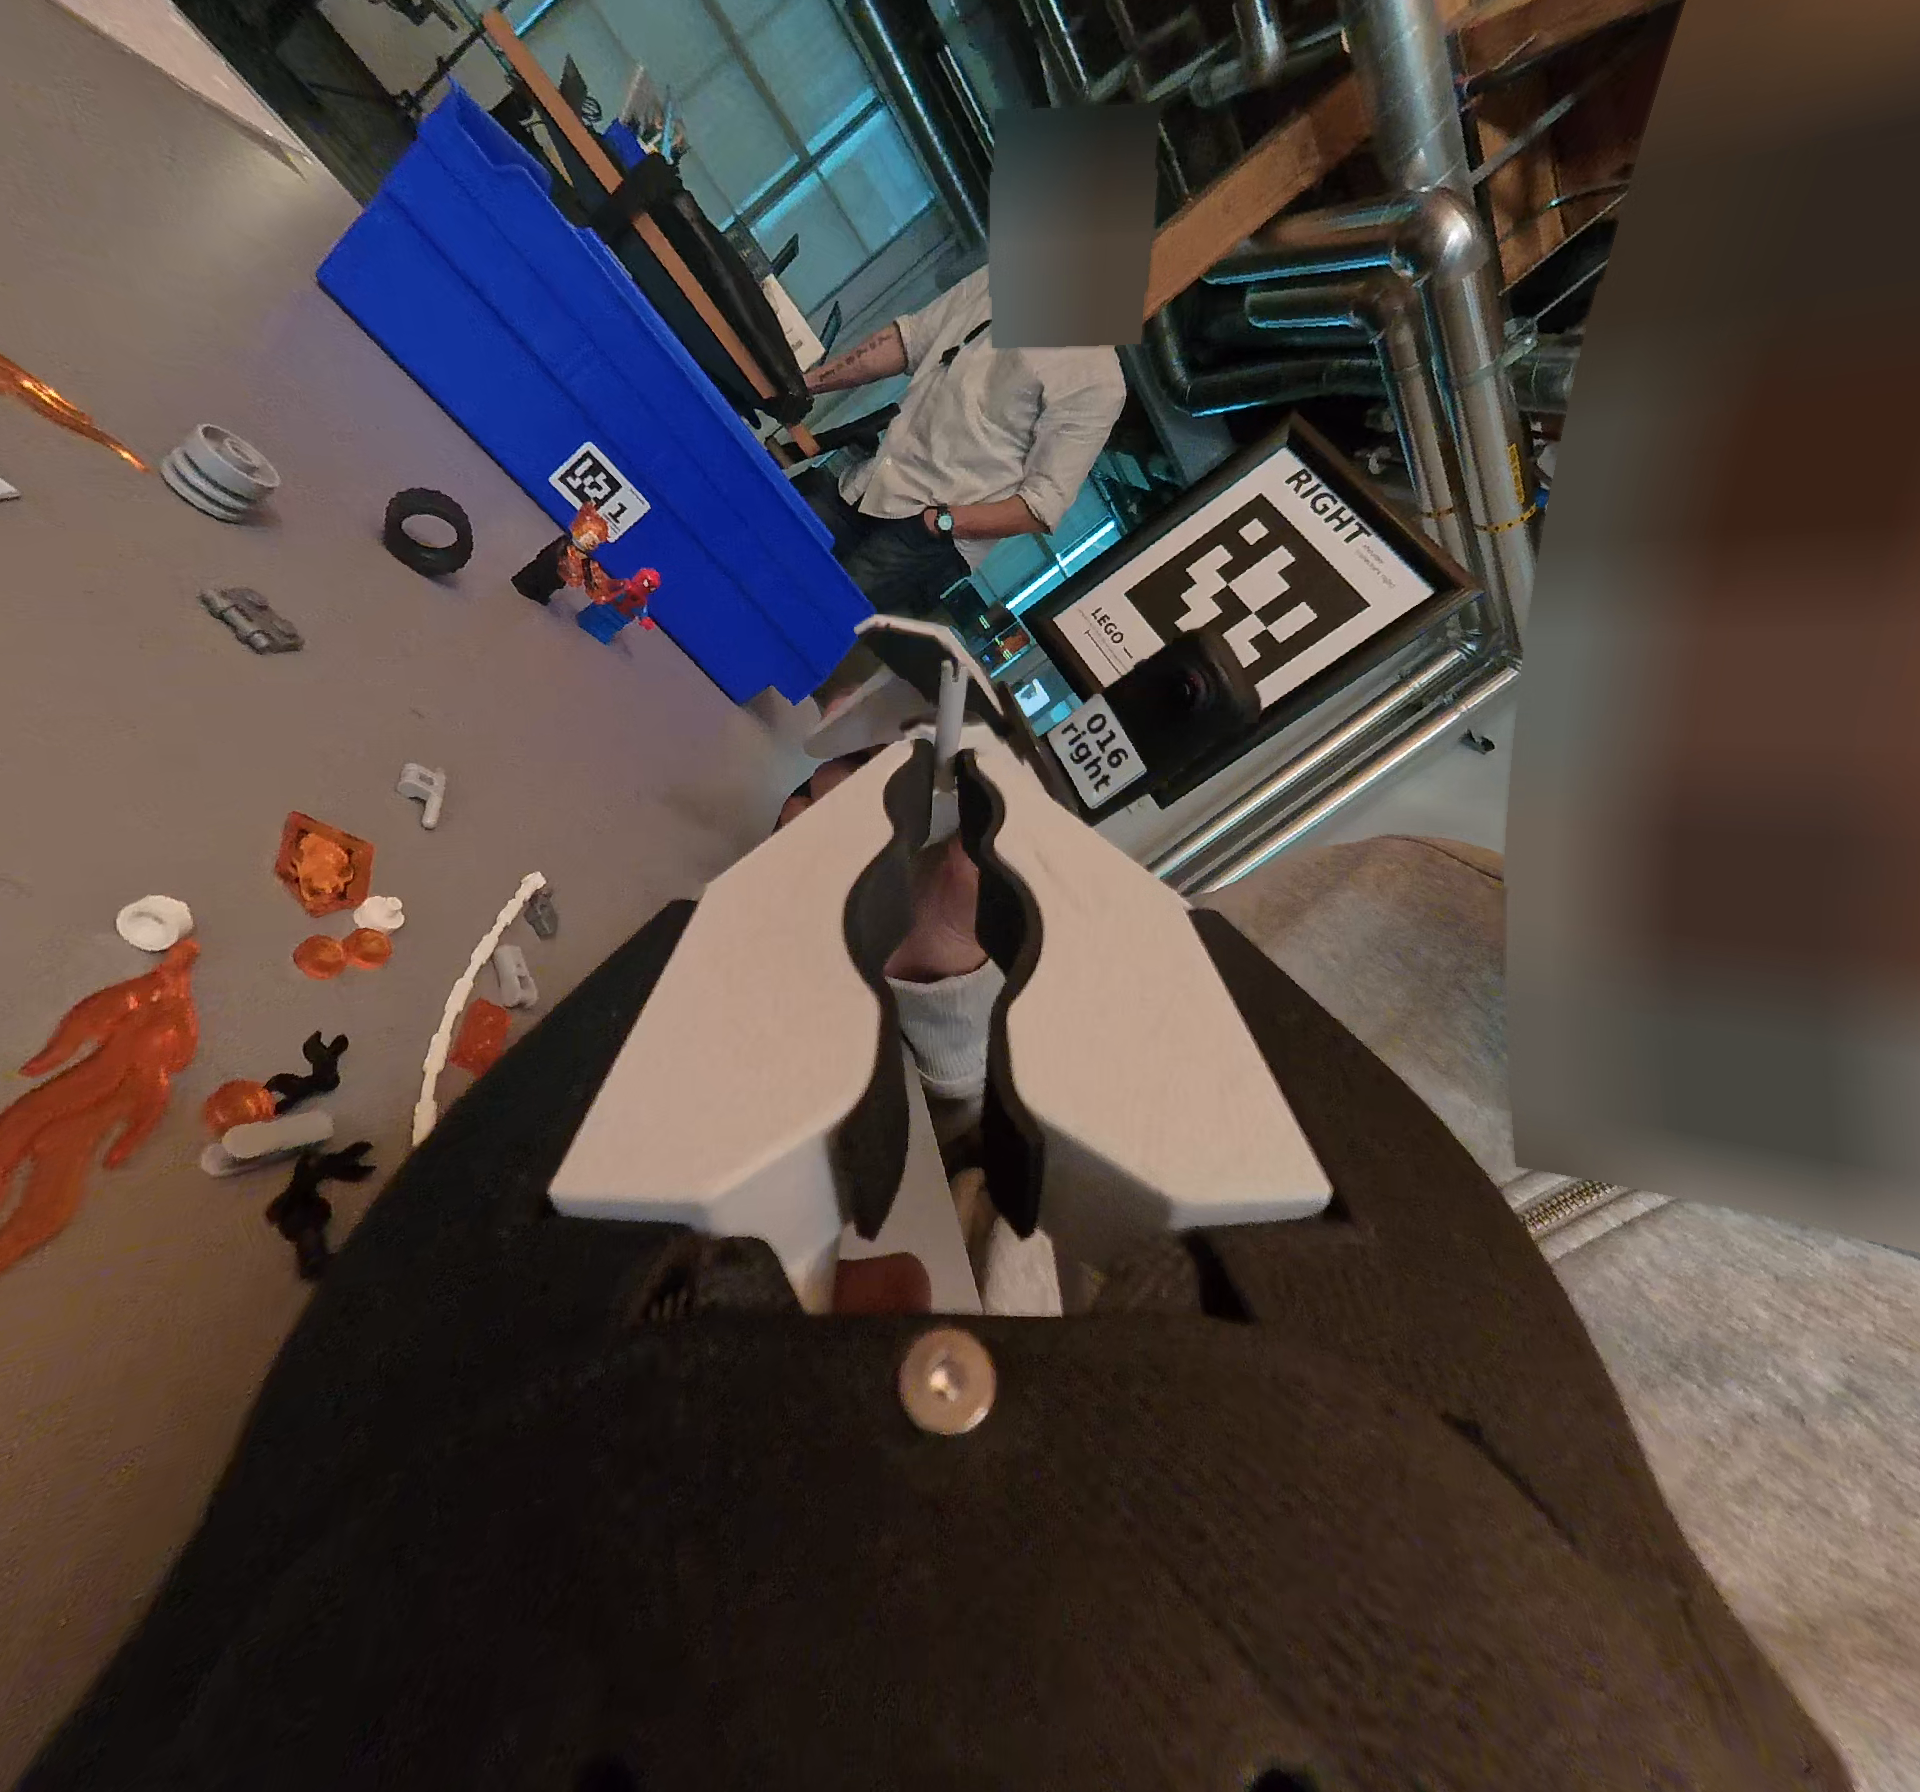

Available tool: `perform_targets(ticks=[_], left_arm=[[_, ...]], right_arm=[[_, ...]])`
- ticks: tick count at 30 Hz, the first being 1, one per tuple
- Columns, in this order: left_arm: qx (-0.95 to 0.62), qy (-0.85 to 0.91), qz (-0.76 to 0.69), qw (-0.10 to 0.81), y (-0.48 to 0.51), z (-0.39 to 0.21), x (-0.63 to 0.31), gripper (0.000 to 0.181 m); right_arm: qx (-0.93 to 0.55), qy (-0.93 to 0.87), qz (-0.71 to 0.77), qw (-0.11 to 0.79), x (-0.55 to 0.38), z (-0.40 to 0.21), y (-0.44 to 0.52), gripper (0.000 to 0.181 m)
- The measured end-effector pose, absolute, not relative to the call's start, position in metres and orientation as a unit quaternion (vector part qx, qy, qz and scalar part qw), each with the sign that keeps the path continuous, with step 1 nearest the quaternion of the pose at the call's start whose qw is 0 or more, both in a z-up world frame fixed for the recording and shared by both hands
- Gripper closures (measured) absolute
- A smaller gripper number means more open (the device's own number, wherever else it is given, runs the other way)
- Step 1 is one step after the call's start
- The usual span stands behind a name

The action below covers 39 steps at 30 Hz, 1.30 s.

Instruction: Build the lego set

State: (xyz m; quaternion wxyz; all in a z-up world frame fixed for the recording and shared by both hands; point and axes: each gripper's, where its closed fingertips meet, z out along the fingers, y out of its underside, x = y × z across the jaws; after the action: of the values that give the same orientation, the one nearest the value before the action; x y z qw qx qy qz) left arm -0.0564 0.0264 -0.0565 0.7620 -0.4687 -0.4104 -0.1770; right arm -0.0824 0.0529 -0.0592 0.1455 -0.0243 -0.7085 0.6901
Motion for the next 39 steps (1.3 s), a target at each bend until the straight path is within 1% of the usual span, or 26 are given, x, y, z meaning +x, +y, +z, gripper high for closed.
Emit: perform_targets(ticks=[3, 10, 15, 24, 34, 36, 39], left_arm=[[-0.473, -0.406, -0.183, 0.76, 0.03, -0.057, -0.055, 0.179], [-0.482, -0.4, -0.214, 0.75, 0.045, -0.058, -0.051, 0.178], [-0.495, -0.395, -0.222, 0.742, 0.054, -0.059, -0.048, 0.178], [-0.489, -0.397, -0.225, 0.744, 0.051, -0.06, -0.049, 0.179], [-0.484, -0.418, -0.205, 0.741, 0.038, -0.065, -0.054, 0.18], [-0.481, -0.425, -0.198, 0.741, 0.033, -0.065, -0.055, 0.176], [-0.499, -0.451, -0.176, 0.719, 0.021, -0.072, -0.053, 0.155]], right_arm=[[0.008, -0.717, 0.675, 0.175, -0.074, -0.063, 0.048, 0.159], [0.097, -0.707, 0.642, 0.279, -0.051, -0.064, 0.036, 0.161], [0.106, -0.701, 0.635, 0.308, -0.05, -0.062, 0.035, 0.172], [0.109, -0.703, 0.629, 0.314, -0.051, -0.064, 0.035, 0.175], [0.093, -0.718, 0.628, 0.284, -0.054, -0.069, 0.036, 0.178], [0.083, -0.715, 0.634, 0.282, -0.057, -0.066, 0.038, 0.179], [0.055, -0.71, 0.647, 0.275, -0.069, -0.061, 0.048, 0.178]])
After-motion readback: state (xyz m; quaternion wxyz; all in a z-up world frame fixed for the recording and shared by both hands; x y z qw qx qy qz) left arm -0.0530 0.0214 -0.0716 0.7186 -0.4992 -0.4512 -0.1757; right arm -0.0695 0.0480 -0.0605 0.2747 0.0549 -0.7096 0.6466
